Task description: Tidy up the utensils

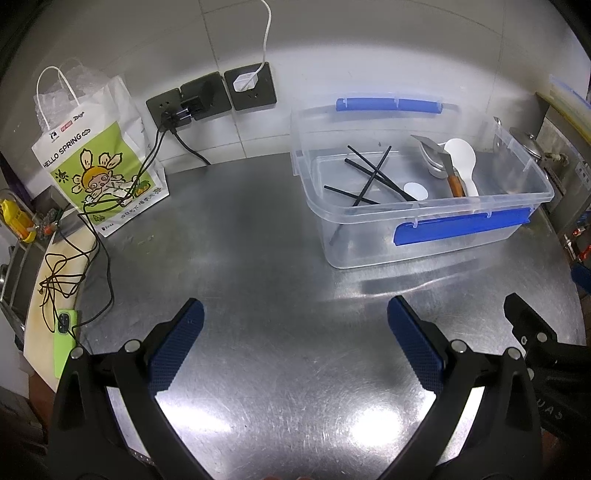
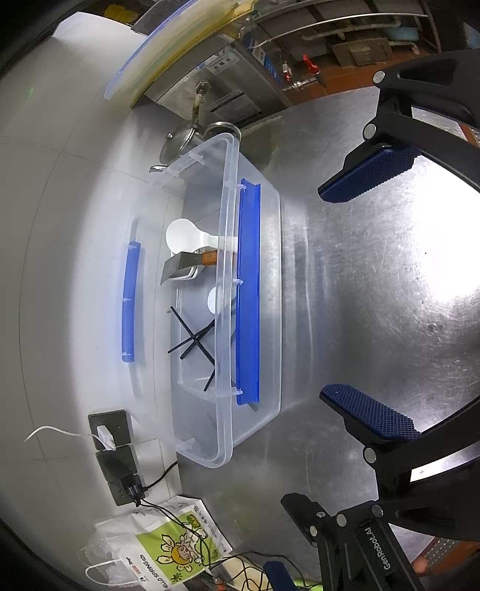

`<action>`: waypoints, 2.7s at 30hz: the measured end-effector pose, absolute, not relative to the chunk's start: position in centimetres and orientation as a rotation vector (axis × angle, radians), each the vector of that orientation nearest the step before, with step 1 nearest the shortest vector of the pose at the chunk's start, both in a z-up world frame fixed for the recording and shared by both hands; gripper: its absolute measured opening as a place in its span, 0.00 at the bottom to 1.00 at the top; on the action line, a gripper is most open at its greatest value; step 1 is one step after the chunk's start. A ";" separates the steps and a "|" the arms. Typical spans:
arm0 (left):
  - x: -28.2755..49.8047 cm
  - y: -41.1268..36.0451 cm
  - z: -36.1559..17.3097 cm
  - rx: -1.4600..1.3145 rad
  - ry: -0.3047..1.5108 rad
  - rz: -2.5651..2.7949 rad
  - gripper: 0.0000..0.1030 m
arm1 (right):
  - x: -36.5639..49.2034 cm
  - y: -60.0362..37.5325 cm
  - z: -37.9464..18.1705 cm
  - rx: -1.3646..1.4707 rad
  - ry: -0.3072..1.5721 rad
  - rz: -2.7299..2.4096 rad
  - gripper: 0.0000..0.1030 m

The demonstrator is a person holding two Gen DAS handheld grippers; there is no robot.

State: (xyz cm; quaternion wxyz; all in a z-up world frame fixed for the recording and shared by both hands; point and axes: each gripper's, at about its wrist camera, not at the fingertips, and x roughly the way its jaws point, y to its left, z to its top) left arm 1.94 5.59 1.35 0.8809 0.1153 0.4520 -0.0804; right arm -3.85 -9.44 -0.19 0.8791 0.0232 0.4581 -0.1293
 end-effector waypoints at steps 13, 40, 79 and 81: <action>2.1 5.7 1.2 0.237 0.946 -0.163 0.93 | -3.8 -9.3 -0.1 0.040 0.959 -0.273 0.95; 2.3 5.2 0.8 0.254 0.952 -0.173 0.93 | -3.8 -9.5 -0.4 0.032 0.971 -0.283 0.95; 2.4 5.3 0.6 0.266 0.947 -0.172 0.93 | -3.8 -9.4 -0.7 0.036 0.986 -0.277 0.95; 2.4 5.3 0.6 0.267 0.947 -0.172 0.93 | -3.8 -9.4 -0.7 0.035 0.986 -0.277 0.95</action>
